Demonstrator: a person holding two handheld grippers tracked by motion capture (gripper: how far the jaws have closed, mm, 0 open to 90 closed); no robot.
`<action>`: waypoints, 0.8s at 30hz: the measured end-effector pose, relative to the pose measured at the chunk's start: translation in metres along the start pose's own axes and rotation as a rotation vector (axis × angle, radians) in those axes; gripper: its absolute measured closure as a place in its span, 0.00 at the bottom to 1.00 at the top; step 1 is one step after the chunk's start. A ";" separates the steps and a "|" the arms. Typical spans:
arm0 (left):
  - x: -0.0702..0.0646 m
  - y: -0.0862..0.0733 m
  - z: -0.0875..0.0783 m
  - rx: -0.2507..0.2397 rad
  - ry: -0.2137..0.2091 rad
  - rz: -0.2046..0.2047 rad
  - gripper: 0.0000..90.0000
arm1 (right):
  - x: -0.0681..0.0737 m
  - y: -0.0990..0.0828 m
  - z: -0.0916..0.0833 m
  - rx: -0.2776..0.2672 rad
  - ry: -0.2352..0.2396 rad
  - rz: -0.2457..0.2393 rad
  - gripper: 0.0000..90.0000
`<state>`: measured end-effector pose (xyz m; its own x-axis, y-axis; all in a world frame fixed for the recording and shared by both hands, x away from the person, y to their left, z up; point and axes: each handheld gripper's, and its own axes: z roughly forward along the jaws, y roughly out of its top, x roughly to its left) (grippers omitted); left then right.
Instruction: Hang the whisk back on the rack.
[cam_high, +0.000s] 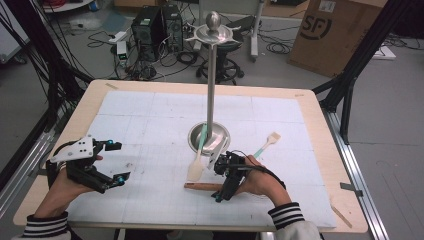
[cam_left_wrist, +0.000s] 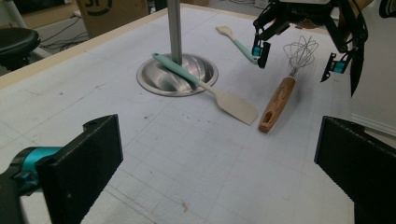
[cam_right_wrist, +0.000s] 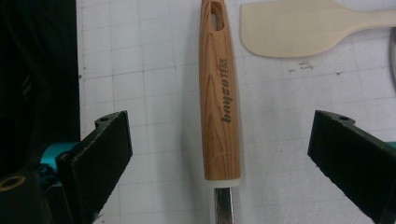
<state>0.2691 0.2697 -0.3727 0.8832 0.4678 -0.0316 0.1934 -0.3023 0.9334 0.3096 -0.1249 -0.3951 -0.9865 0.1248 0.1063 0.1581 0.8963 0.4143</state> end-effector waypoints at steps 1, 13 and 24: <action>0.000 0.000 0.000 0.001 0.002 -0.002 0.02 | 0.000 0.000 0.000 0.013 0.010 0.013 0.12; 0.000 0.000 0.000 0.004 0.003 0.001 0.02 | -0.006 0.000 0.008 0.058 0.027 0.054 0.34; 0.000 0.000 0.000 0.008 0.003 0.002 0.02 | -0.010 0.000 0.014 0.097 0.083 0.075 0.50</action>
<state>0.2688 0.2702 -0.3729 0.8823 0.4698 -0.0283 0.1947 -0.3096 0.9307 0.3187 -0.1199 -0.4085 -0.9645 0.1610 0.2093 0.2221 0.9232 0.3135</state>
